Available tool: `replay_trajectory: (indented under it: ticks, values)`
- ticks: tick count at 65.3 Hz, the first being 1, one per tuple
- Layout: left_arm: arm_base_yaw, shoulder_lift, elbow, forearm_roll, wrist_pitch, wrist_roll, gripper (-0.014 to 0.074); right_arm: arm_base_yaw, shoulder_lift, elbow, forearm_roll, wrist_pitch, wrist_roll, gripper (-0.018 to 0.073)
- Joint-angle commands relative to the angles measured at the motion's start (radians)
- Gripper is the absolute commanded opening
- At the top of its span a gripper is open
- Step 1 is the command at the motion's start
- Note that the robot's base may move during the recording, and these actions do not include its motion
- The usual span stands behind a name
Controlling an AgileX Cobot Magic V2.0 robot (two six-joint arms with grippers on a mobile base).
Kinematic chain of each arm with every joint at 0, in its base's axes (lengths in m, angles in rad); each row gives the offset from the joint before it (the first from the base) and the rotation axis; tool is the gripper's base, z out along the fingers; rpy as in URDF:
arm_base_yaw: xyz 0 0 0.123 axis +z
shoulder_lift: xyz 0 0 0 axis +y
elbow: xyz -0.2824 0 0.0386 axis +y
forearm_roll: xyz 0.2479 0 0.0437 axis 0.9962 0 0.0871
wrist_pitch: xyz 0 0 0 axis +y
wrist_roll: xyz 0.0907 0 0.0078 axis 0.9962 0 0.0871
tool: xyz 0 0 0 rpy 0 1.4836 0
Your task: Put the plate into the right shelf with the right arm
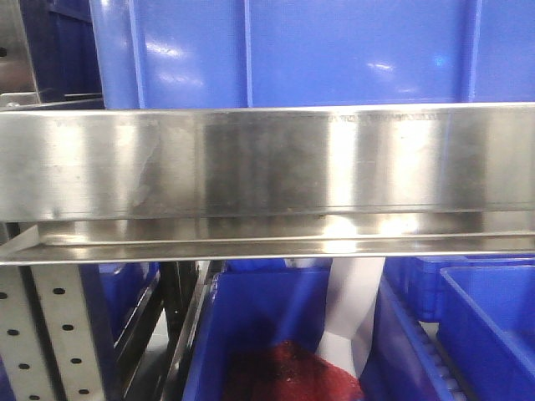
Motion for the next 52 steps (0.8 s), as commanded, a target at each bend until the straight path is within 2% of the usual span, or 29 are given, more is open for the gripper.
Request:
replay_trajectory:
  ticks: [1, 10, 24, 28, 52]
  values:
    - [-0.001, -0.011, 0.008, -0.002, -0.087, -0.002, -0.0047, -0.069, -0.019, 0.049, 0.047, -0.168, -0.045, 0.0054]
    - [-0.001, -0.011, 0.008, -0.002, -0.087, -0.002, -0.0047, -0.159, -0.083, 0.205, 0.11, -0.28, -0.087, 0.0054]
    - [-0.001, -0.011, 0.008, -0.002, -0.087, -0.002, -0.0047, -0.21, -0.189, 0.394, 0.119, -0.442, -0.087, 0.0054]
    - [-0.001, -0.011, 0.008, -0.002, -0.087, -0.002, -0.0047, -0.213, -0.222, 0.393, 0.112, -0.405, -0.088, 0.0054]
    - [-0.001, -0.011, 0.008, -0.002, -0.087, -0.002, -0.0047, -0.216, -0.224, 0.393, 0.102, -0.423, -0.093, 0.0054]
